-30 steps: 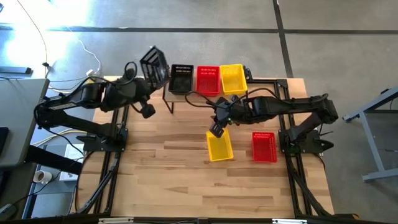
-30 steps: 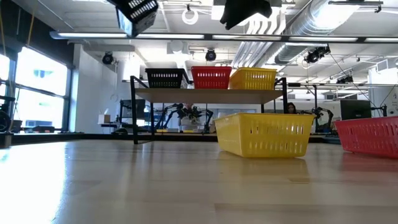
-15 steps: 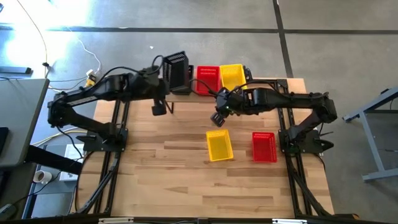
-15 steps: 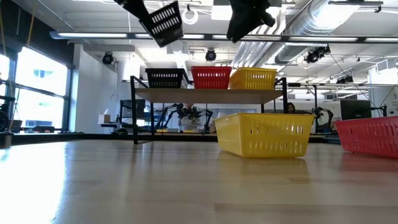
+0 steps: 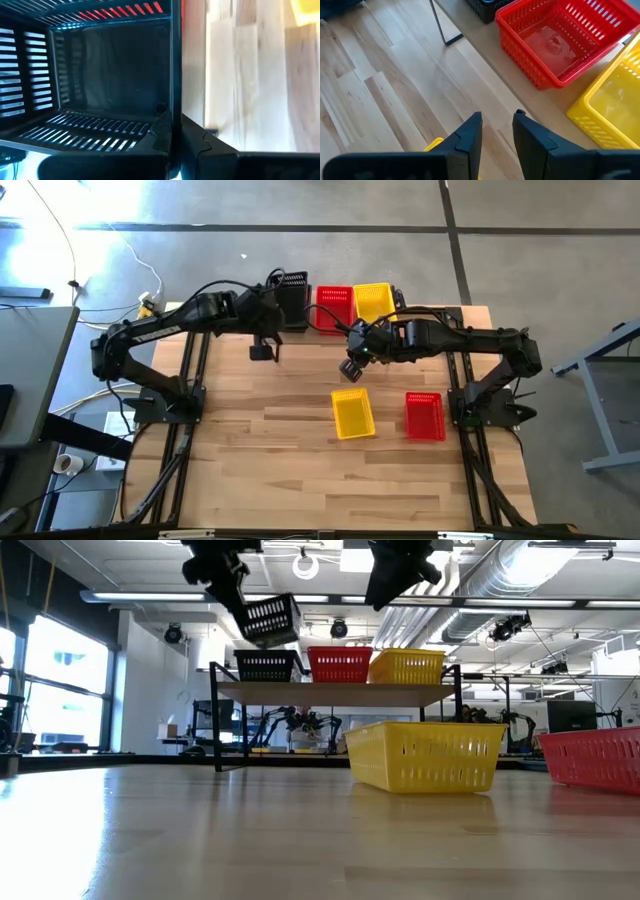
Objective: Stack baskets on shelf by color
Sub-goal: Stack the black basket on top of the black basket on the shelf
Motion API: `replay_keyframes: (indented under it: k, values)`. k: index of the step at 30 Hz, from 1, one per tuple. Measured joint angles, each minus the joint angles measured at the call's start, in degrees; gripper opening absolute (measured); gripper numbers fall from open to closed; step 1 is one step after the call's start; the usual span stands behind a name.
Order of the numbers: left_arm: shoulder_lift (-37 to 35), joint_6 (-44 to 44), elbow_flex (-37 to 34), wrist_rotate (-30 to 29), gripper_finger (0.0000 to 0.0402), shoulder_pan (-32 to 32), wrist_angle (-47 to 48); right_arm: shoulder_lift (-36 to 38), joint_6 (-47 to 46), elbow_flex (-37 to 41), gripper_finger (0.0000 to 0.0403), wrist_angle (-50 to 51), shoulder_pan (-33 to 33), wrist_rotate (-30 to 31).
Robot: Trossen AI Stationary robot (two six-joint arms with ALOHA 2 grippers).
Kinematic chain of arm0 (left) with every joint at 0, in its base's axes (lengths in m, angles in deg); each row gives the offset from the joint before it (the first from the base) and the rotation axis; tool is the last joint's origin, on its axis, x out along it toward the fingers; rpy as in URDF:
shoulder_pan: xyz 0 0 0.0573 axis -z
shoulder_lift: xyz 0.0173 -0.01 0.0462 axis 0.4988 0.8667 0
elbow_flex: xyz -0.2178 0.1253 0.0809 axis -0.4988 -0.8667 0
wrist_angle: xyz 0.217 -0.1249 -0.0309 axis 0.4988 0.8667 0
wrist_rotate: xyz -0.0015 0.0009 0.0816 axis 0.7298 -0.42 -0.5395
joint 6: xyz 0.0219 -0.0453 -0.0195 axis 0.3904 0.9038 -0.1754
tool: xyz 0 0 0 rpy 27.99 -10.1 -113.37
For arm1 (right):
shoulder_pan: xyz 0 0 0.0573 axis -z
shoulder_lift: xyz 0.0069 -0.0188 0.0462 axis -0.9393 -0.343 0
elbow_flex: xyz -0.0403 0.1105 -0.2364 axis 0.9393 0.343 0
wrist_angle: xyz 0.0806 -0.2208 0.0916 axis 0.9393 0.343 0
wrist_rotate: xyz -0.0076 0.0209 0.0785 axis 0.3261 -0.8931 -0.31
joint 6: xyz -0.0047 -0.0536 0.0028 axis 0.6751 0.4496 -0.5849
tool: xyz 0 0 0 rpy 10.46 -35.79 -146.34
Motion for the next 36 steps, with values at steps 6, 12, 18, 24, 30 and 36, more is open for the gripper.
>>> replay_keyframes:
  k: [6, 12, 18, 24, 30, 36]
  values:
    - [2.3, -2.7, 0.0, 0.2, 0.0000, -2.9, 0.3, 0.0, 0.0, 0.0, 0.0096, 0.0, 0.0, 0.1]
    - [3.8, -4.9, 0.0, 1.1, 0.0000, -4.6, 0.4, 0.0, 0.0, 0.0, 0.0096, 0.0, 0.0, 0.2]
    - [4.8, -5.1, 0.0, 3.4, 0.0000, -4.9, 1.2, 0.0, 0.0, 0.0, 0.0096, 0.0, 0.0, 0.2]
    - [6.7, -5.7, 0.0, 2.3, 0.0000, -4.9, 1.5, 0.0, 0.0, 0.0, 0.0096, 0.0, 0.0, 0.2]
    - [7.1, -4.8, 0.0, 2.0, 0.0000, -4.9, 1.6, 0.0, 0.0, 0.0, 0.0096, 0.0, 0.0, 0.3]
    - [7.1, -3.4, 0.0, 1.6, 0.0001, -4.9, 1.4, 0.0, 0.0, 0.0, 0.0096, 0.0, 0.0, 0.3]
